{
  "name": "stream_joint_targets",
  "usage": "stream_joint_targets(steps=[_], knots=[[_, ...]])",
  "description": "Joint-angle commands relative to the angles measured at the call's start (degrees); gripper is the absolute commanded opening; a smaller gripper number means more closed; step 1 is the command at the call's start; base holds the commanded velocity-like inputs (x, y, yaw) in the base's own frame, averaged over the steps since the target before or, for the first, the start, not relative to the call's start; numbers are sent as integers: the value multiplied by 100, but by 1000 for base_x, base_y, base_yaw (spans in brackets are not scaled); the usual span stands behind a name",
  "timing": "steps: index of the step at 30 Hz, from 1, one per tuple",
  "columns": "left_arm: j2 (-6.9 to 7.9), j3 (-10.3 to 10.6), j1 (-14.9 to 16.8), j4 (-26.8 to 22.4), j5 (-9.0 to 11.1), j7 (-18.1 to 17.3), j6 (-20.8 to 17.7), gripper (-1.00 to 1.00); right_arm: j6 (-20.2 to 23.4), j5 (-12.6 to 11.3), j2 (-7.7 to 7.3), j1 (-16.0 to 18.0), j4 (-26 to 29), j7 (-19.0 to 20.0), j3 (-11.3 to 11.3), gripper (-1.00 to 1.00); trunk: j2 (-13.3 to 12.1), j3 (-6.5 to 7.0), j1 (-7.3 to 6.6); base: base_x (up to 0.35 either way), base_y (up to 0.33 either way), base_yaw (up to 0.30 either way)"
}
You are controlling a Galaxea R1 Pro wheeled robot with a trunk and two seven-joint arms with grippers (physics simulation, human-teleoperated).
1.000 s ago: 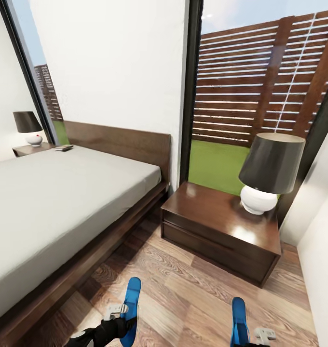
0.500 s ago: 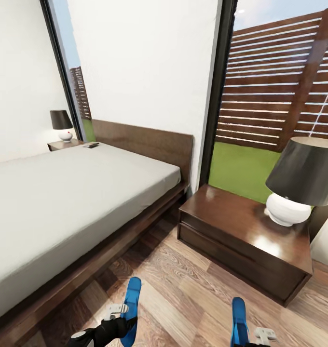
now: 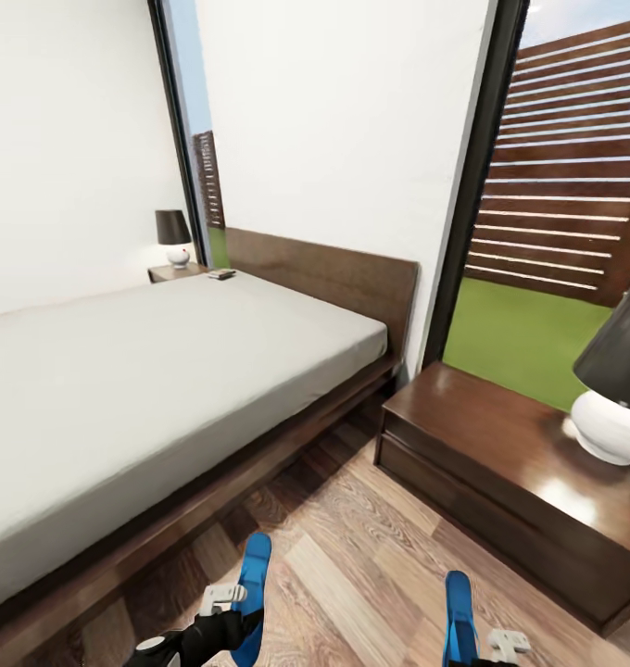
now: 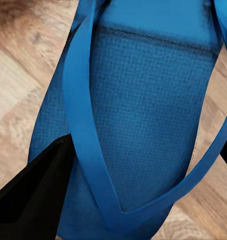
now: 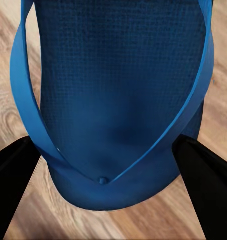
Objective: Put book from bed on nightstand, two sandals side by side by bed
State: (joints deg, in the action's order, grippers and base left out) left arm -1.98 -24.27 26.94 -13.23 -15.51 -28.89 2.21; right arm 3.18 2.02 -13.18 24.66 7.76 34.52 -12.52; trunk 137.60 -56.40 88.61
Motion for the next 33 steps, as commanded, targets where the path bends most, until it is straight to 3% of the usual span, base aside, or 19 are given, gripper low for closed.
stream_joint_targets(steps=[1, 33], knots=[[-4, -43, 4, -1, -59, -12, 25, -100, 33, 18, 0, -1, 8, 28, -49, -100, 2, -5, -1, 0, 0, 294], [-8, -43, 4, 1, -62, -12, 25, -100, 33, 9, 0, -3, 12, 29, -49, -100, 2, -5, -1, 0, 0, 294]])
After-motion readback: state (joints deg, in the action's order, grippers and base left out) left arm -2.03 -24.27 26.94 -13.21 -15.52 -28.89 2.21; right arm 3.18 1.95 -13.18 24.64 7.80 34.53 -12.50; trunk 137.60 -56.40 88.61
